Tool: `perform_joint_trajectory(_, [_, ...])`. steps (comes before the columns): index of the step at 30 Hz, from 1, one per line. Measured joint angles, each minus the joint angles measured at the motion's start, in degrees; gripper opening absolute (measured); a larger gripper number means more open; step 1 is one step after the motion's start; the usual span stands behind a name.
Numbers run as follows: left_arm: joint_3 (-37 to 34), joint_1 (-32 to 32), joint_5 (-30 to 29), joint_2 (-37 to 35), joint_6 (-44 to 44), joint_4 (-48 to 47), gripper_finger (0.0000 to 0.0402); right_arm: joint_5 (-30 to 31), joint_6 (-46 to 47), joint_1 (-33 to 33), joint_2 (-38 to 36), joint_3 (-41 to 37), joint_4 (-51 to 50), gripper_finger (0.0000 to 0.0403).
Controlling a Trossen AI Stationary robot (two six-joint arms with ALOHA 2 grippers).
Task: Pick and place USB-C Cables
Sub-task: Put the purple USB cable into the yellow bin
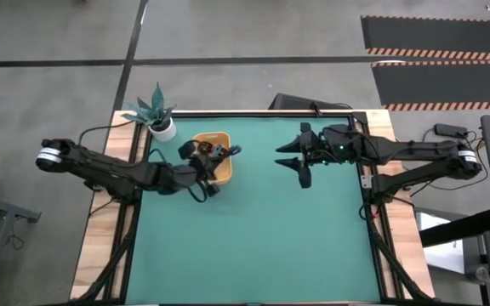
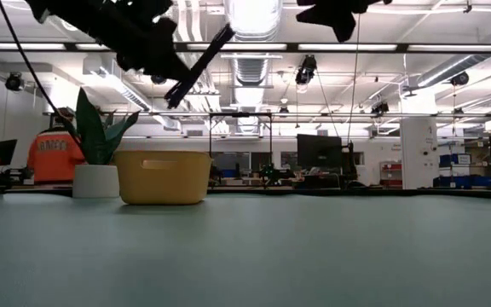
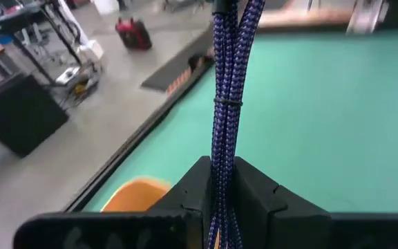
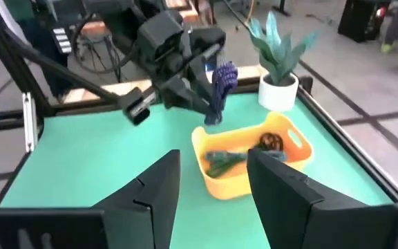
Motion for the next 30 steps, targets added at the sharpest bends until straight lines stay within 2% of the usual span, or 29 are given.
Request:
perform_joint_trajectory(7, [3.6,2.5,0.0,-1.0,0.4,-23.0,0.0028,-0.1,0.0,0.0,-1.0,-0.2,-4.9,0.0160])
perform_joint_trajectory(14, [5.6,5.8,0.5,-0.9,-2.2,-37.4,0.0028,-0.1,0.5,0.0,-1.0,-1.5,-6.3,0.0160])
perform_joint_trajectory(23, [9.2,8.3,5.2,-0.9,-25.0,-39.3,0.0028,-0.1,2.2,0.0,-0.9,-2.2,-9.0,0.0160])
perform_joint_trajectory(30, [9.8,8.3,9.5,-0.8,-35.1,-39.1,0.0028,-0.1,2.9,1.1,-0.9,-5.4,-8.1,0.0160])
